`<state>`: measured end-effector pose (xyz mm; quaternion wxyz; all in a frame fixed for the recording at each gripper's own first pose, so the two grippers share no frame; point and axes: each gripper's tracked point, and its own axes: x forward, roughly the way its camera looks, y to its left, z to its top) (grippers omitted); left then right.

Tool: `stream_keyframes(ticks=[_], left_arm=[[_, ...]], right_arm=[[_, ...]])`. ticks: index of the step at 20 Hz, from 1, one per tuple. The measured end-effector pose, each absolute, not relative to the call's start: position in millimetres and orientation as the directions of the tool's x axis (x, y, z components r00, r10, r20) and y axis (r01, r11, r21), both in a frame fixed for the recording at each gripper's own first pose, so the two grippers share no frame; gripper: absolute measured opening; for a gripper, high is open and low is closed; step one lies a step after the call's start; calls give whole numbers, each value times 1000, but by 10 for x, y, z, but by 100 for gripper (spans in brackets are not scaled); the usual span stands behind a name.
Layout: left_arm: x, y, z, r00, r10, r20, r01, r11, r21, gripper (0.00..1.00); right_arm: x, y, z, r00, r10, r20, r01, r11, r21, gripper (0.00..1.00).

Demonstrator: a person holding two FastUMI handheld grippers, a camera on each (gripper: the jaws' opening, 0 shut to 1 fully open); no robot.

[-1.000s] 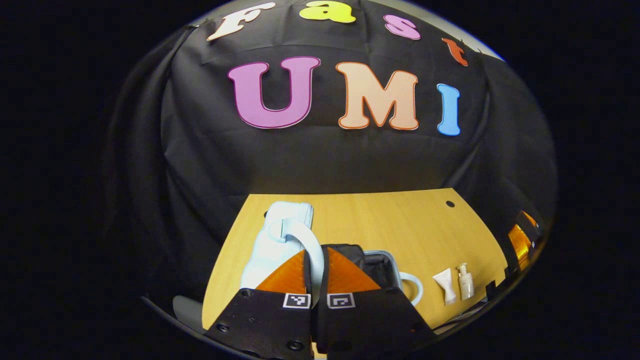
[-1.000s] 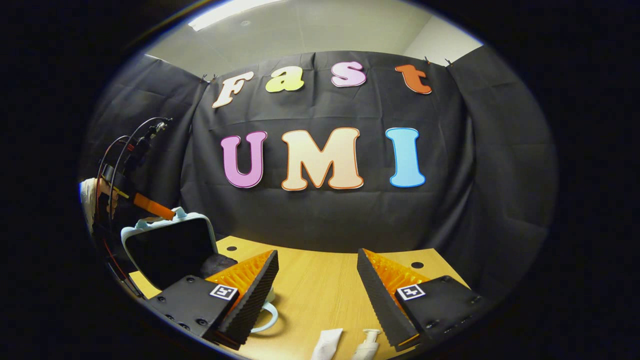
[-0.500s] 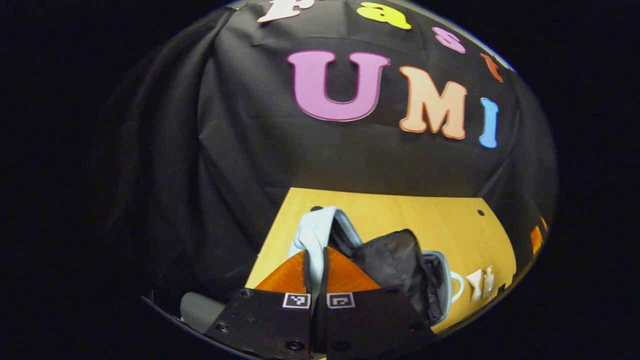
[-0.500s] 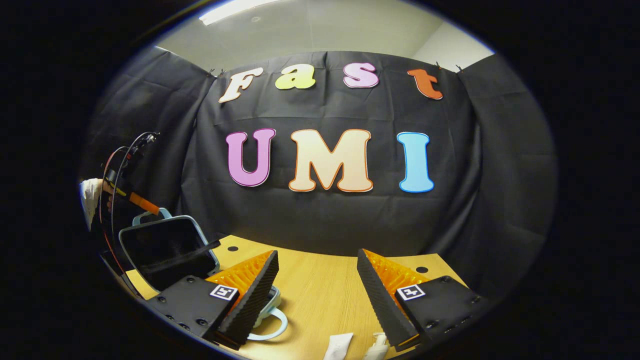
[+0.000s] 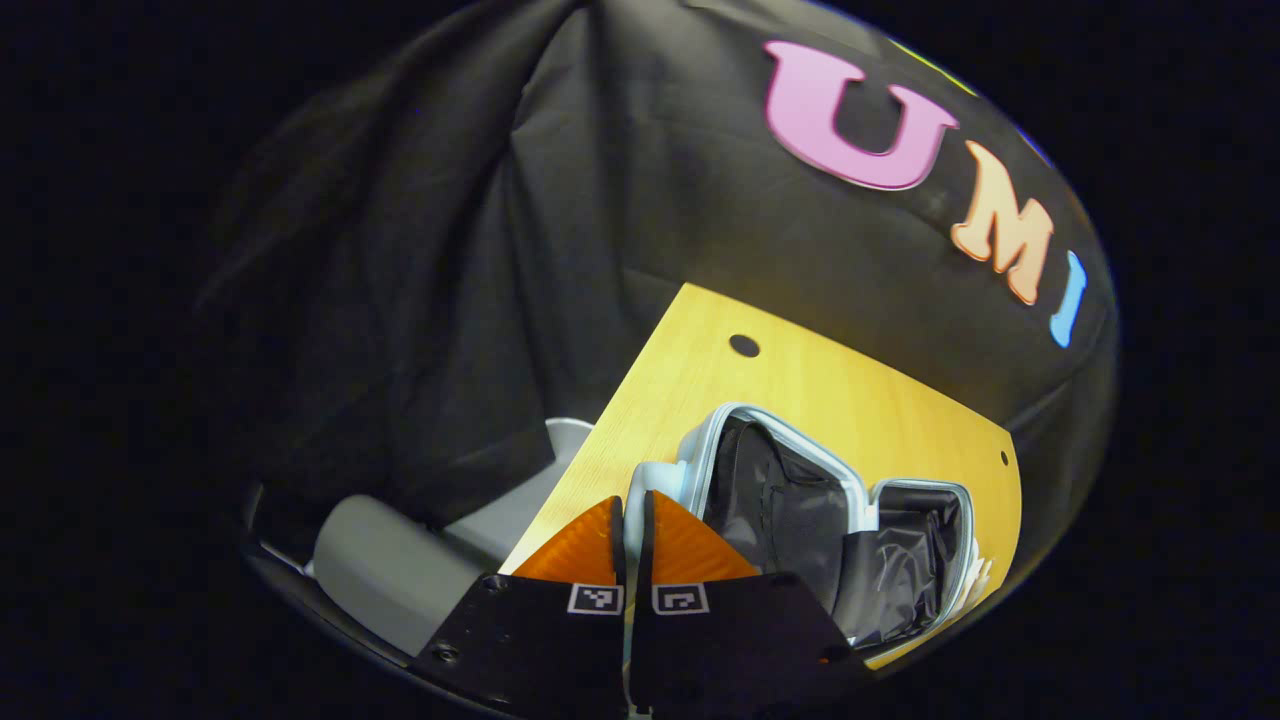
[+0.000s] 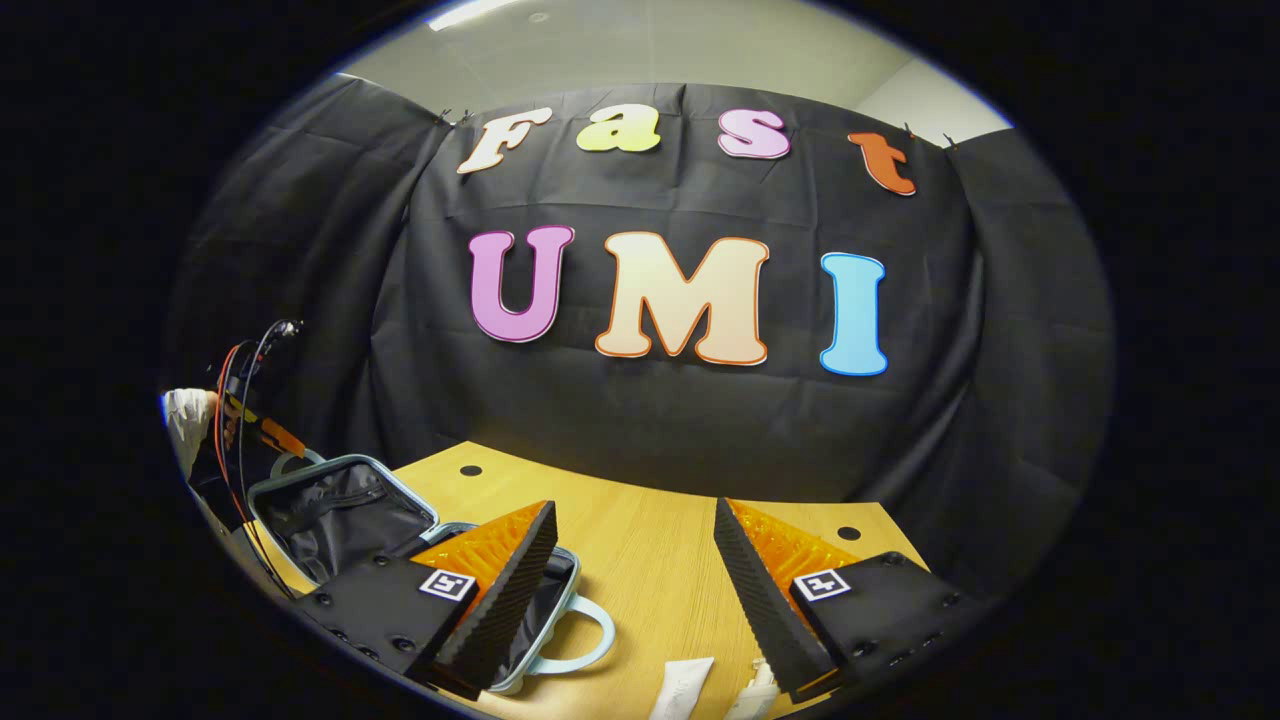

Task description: First open the suitcase, pack the skin care products into it, and then close the suitcase.

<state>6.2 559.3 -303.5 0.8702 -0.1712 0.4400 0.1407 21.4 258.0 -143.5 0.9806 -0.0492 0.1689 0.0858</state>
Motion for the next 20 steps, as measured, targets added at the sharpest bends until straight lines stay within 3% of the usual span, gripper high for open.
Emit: stream_keyframes(ticks=[6, 9, 12, 13, 14, 17, 20], left_arm=[[-55, 5662, -3633, 506, 101, -856, -439, 885, -156, 0], [-28, 5717, -3655, 536, 123, -835, -462, 870, -169, 0], [-108, 5862, -3639, 552, 234, -801, -511, 854, -102, 2], [-89, 5864, -3626, 562, 294, -773, -511, 858, -45, 16], [-52, 5882, -3572, 581, 341, -739, -500, 866, 6, 15], [-3, 5928, -3214, 603, 481, -636, -534, 836, 126, 93], [88, 5684, -2503, 690, 560, -459, -574, 809, 125, 93]], right_arm=[[83, 2494, -1545, 907, 126, -401, -191, 974, -125, 100], [43, 2381, -1498, 908, 102, -407, -176, 974, -146, 100], [27, 2257, -1430, 917, 87, -388, -158, 975, -155, 100], [21, 2216, -1428, 919, 87, -384, -155, 977, -150, 100], [28, 2173, -1416, 921, 86, -380, -152, 977, -148, 100], [42, 2037, -1383, 923, 98, -371, -161, 977, -141, 100], [74, 1841, -1248, 936, 110, -336, -165, 976, -140, 100]])
